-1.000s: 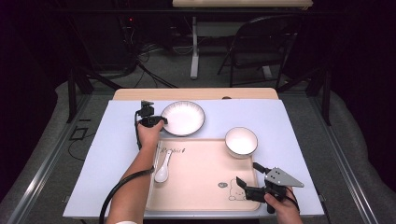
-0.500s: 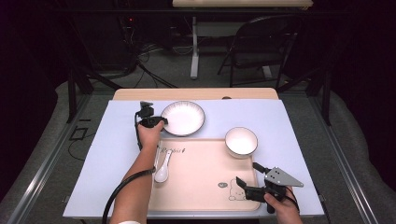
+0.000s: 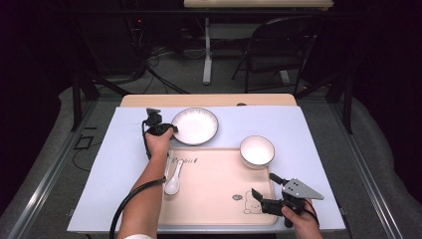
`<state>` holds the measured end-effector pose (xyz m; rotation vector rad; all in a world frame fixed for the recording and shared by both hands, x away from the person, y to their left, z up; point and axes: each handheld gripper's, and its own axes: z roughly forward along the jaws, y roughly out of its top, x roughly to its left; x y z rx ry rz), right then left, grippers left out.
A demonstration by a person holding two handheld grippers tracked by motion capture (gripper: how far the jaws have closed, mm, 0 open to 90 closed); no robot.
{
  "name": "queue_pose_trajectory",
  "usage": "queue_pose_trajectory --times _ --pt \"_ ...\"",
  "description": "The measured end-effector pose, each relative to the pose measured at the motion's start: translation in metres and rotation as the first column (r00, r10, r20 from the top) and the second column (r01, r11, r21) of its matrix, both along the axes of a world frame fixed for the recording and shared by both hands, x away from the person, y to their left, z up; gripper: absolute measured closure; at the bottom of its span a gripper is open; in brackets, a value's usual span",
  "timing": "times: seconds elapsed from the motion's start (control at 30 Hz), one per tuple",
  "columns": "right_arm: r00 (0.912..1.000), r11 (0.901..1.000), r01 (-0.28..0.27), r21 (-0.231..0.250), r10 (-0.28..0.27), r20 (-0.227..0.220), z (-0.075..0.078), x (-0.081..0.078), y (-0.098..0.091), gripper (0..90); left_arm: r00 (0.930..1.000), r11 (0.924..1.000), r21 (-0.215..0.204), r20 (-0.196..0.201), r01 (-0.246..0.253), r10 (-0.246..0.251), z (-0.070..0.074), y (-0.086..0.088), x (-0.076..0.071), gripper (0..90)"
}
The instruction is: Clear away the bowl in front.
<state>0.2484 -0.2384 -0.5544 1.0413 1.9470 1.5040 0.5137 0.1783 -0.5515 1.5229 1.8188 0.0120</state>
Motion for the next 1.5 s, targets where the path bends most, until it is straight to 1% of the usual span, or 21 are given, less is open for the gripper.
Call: queue_pose_trajectory --times 0.17,0.27,0.4,0.6,0.7,0.9,1.03,1.07,1.1,1.17,1.3,1.4,1.5 --pt "1.0000 1.0000 0.001 0.001 -0.001 0.000 0.000 0.000 0.000 14.3 0.9999 0.9999 0.012 -0.011 -0.002 0.002 0.003 0.000 0.001 80.0" --pt "1.0000 1.0000 0.002 0.001 -0.002 0.001 0.000 0.000 0.000 14.3 0.9999 0.9999 0.009 -0.009 -0.007 0.007 0.003 0.000 0.000 80.8" --pt "1.0000 1.0000 0.001 0.000 -0.001 0.003 0.000 0.000 0.000 14.3 0.9999 0.9999 0.016 -0.013 -0.006 0.006 0.005 0.000 -0.001 81.3" --pt "1.0000 1.0000 0.001 -0.001 -0.001 0.007 0.000 -0.001 0.000 14.3 1.0000 0.9999 0.016 0.002 -0.006 0.006 0.010 0.000 -0.003 82.7" --pt "1.0000 1.0000 0.004 0.000 -0.004 0.006 0.001 0.000 -0.001 14.3 0.9999 0.9986 0.054 0.015 0.002 -0.002 0.016 -0.004 -0.004 82.6" --pt "1.0000 1.0000 0.004 -0.001 -0.004 0.007 0.001 -0.001 -0.001 14.3 0.9995 0.9971 0.076 0.030 0.006 -0.008 0.023 -0.007 -0.005 83.7" --pt "0.9999 1.0000 0.007 0.000 -0.007 0.007 0.001 0.000 -0.002 14.3 0.9991 0.9966 0.082 0.040 0.009 -0.012 0.028 -0.009 -0.005 84.5" --pt "0.9999 0.9999 0.010 0.003 -0.010 0.005 0.001 0.000 -0.002 14.3 0.9988 0.9956 0.093 0.046 0.012 -0.016 0.031 -0.011 -0.004 85.1" --pt "0.9999 0.9999 0.010 0.003 -0.010 0.005 0.001 0.000 -0.002 14.3 0.9988 0.9956 0.093 0.046 0.012 -0.016 0.031 -0.011 -0.004 85.4" --pt "0.9999 0.9999 0.010 0.003 -0.010 0.004 0.001 0.000 -0.002 14.3 0.9982 0.9930 0.117 0.056 0.017 -0.023 0.036 -0.014 -0.003 85.6" --pt "1.0000 1.0000 0.006 0.000 -0.006 0.004 0.001 0.000 -0.002 14.3 0.9968 0.9884 0.151 0.075 0.016 -0.028 0.043 -0.021 -0.002 86.0" --pt "1.0000 1.0000 0.005 0.001 -0.005 0.003 0.000 0.000 -0.001 14.3 0.9968 0.9887 0.150 0.077 0.012 -0.024 0.045 -0.022 -0.002 85.8" --pt "1.0000 1.0000 0.004 0.002 -0.004 0.003 0.000 0.000 -0.001 14.3 0.9967 0.9865 0.163 0.075 0.017 -0.030 0.047 -0.024 0.000 85.8"
